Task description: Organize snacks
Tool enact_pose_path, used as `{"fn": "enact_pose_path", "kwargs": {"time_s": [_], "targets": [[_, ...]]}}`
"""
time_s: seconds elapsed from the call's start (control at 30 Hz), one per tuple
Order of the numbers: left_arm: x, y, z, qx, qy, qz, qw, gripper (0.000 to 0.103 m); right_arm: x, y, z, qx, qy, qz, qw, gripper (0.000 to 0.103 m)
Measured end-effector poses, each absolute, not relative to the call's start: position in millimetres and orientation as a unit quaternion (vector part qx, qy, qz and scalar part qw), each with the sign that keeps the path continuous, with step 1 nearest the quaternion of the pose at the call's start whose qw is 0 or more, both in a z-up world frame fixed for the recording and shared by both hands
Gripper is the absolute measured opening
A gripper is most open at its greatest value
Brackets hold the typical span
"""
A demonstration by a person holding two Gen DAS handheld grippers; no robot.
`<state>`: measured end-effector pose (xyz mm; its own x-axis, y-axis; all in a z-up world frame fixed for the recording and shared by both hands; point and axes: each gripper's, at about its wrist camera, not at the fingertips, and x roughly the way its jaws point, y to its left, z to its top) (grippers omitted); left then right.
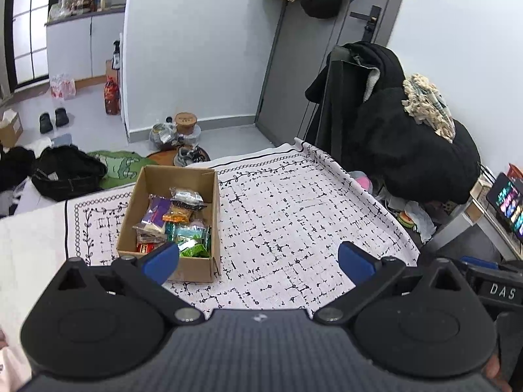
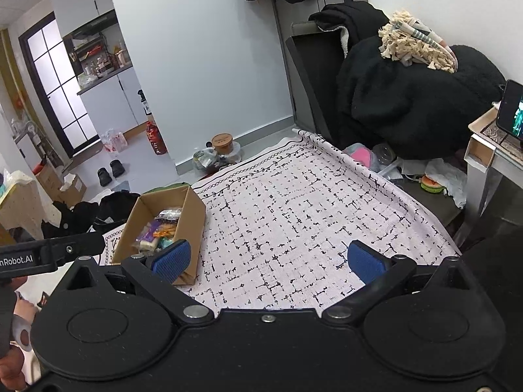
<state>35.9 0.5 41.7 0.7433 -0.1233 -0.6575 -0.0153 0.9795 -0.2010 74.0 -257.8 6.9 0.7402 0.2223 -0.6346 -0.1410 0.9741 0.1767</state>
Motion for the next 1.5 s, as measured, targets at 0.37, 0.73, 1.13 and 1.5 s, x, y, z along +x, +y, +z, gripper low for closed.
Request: {"fn": "enact_pose_path", "kwargs": {"time_s": [0.37,0.73,1.13,1.5], "targets": [[17,5,31,-0.071,0.361,-0.017,0.93,0.103,68,-247,-3,0.048,0.364,0.09,0.926,0.103],[14,4,28,-0.06,0.362,-0.025,0.93,0.103,63,-237,-2,0.03,0.362,0.105,0.926,0.103],[12,2,28,-0.054,0.364,-0.024,0.929,0.103,64,-236,-3,0.03,0.365,0.101,0.925,0.103],[13,5,27,-0.056,0.367,-0.024,0.928,0.103,64,-235,-4,0.026,0.367,0.101,0.925,0.103]]}}
